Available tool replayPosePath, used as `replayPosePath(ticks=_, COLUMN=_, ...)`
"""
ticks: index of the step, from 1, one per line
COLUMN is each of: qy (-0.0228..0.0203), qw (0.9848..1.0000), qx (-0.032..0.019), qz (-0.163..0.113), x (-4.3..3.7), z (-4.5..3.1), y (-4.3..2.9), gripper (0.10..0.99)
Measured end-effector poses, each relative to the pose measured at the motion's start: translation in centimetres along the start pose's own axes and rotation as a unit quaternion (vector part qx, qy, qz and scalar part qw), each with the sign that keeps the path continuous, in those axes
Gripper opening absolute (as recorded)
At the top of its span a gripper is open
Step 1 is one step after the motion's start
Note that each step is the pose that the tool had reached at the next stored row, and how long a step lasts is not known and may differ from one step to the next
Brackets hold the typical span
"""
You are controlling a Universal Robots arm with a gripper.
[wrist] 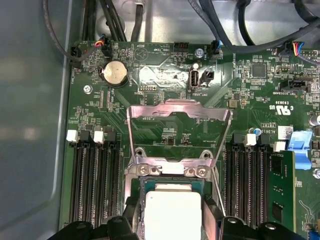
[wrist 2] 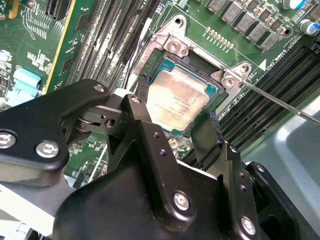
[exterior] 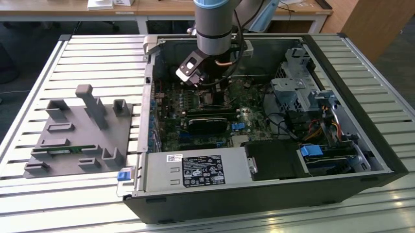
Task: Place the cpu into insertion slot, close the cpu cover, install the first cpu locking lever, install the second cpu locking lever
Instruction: 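Place the cpu into insertion slot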
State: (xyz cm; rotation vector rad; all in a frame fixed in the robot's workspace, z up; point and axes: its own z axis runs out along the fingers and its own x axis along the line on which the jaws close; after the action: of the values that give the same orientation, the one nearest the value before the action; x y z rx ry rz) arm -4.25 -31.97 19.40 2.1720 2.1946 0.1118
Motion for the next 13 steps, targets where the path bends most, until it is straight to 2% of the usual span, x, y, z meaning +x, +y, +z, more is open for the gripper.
replayPosePath(ticks=5, qy=-0.0001, qw=1.0, qx=0.0001, qz=0.0, x=-0.02, z=0.01, y=0.0, gripper=0.616)
replayPosePath(ticks=7, qy=-0.0002, qw=1.0, qx=0.0002, qz=0.0, x=-0.03, z=0.01, y=-0.01, gripper=0.6)
replayPosePath(ticks=8, qy=-0.0002, qw=1.0, qx=0.0001, qz=0.0, x=-0.03, z=0.01, y=-0.01, gripper=0.533)
replayPosePath(ticks=13, qy=-0.0001, qw=1.0, qx=0.0001, qz=0.001, x=-0.03, z=0.01, y=0.0, gripper=0.533)
